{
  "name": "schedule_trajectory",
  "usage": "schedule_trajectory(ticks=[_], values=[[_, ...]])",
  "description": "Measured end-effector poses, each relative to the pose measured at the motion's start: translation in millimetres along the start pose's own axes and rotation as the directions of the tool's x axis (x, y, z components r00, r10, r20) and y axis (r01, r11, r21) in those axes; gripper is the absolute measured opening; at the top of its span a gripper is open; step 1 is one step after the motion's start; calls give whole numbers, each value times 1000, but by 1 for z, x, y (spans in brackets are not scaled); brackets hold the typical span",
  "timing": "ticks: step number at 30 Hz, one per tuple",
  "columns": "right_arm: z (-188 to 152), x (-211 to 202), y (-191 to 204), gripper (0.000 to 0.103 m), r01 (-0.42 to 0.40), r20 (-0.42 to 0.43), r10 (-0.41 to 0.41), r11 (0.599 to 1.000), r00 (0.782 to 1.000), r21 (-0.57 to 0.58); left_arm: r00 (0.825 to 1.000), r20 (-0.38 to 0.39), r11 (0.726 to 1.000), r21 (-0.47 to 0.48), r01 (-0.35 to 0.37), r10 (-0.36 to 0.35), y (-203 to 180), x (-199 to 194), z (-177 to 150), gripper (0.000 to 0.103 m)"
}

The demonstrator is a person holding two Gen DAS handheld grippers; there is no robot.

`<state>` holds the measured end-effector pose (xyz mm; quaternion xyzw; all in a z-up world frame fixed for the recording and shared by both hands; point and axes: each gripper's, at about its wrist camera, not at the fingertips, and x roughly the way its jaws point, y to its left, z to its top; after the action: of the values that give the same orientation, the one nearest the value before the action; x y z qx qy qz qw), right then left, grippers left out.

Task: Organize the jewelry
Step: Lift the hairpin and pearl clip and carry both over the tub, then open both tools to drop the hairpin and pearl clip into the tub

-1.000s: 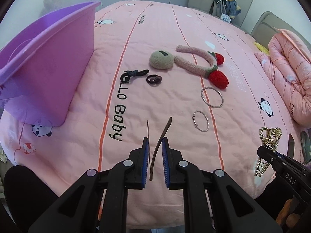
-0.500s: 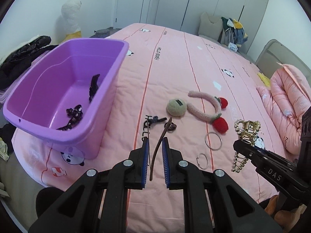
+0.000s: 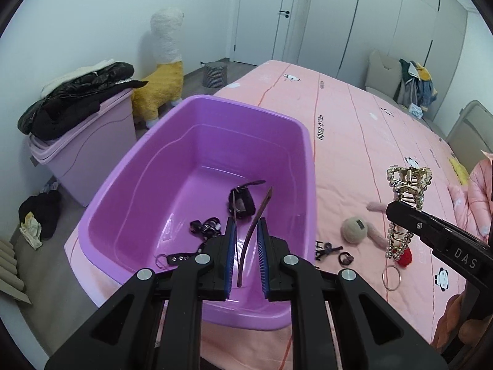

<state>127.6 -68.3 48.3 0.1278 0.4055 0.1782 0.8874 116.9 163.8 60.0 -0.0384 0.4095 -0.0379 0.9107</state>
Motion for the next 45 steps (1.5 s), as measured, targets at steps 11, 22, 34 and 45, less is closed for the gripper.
schedule_trajectory(ticks=[11, 22, 34, 45], values=[[43, 88, 45, 17, -60, -116, 48, 993, 992, -101, 995, -56, 992, -85, -88, 83, 47, 39, 16, 14], [58, 158, 59, 17, -14, -269, -39, 981, 962, -193, 981, -160, 983, -133, -129, 107, 60, 77, 16, 16], [62, 201, 63, 17, 37, -329, -112, 973, 938, -226, 968, -214, 973, -162, -164, 128, 70, 95, 11, 18], [69, 201, 70, 66, 105, -266, -174, 961, 948, -255, 967, -180, 967, -145, -208, 181, 68, 89, 9, 74]])
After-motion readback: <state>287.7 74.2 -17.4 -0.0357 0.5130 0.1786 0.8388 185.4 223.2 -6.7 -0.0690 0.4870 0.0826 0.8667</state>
